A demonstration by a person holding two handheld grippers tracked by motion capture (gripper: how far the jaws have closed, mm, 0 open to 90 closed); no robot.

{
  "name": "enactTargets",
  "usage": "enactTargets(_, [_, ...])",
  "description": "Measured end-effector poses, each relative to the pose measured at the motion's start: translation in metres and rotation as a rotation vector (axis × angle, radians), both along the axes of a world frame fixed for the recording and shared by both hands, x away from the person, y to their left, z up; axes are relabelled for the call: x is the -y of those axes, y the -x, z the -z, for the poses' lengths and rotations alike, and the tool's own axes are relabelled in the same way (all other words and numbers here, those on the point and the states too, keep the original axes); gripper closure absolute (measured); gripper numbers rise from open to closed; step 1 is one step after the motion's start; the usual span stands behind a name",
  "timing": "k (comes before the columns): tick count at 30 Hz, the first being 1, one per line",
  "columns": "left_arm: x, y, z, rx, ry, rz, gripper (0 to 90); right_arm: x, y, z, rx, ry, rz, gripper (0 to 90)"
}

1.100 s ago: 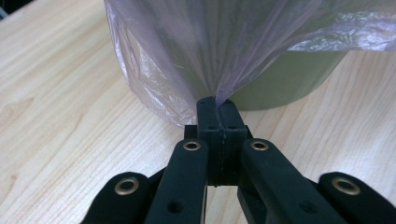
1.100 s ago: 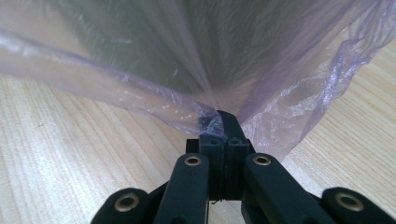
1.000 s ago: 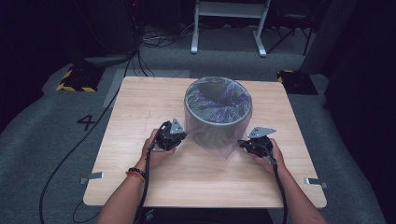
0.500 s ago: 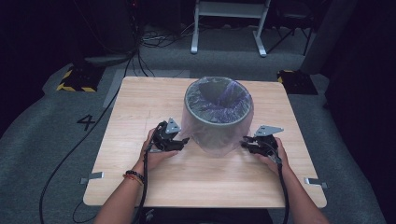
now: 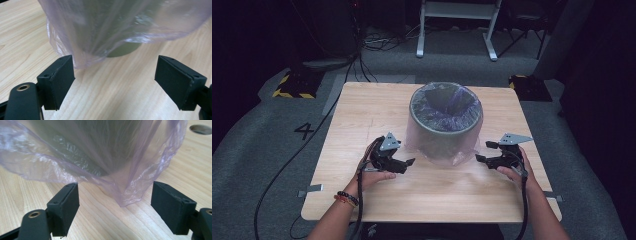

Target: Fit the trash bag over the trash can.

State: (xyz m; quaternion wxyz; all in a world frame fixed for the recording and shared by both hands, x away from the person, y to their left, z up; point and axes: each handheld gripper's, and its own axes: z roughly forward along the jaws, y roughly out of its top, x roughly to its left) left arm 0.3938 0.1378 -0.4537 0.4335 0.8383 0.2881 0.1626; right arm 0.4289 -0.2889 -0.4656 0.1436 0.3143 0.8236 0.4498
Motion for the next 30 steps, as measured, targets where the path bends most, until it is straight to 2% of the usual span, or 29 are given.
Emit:
enactTargets(2, [0.000, 0.005, -0.002, 0.028, -0.030, 0.000, 15.8, 0.003, 0.003, -0.004, 0.012, -0.008, 0.004, 22.8])
enactTargets(5, [-0.002, 0.011, -0.003, 0.032, -0.044, -0.007, 15.7, 0.005, 0.006, -0.011, 0.037, -0.022, 0.018, 22.5])
enactTargets(9, [-0.005, 0.015, -0.001, 0.011, -0.066, 0.003, 15.8, 0.007, 0.010, -0.022, 0.070, -0.047, 0.030, 20.0])
enactTargets(12, [-0.007, 0.019, 0.004, -0.010, -0.084, 0.018, 15.8, 0.006, 0.011, -0.029, 0.093, -0.043, 0.029, 19.5])
enactTargets(22, [-0.004, 0.029, 0.033, -0.091, -0.153, 0.039, 15.8, 0.004, 0.013, -0.061, 0.154, -0.051, 0.019, 19.3])
enactTargets(26, [-0.006, 0.031, 0.039, -0.119, -0.158, 0.040, 15.9, 0.003, 0.015, -0.071, 0.176, -0.039, 0.022, 19.2])
enactTargets(30, [-0.009, 0.034, 0.044, -0.126, -0.153, 0.023, 15.8, -0.001, 0.013, -0.082, 0.198, -0.038, 0.014, 19.2])
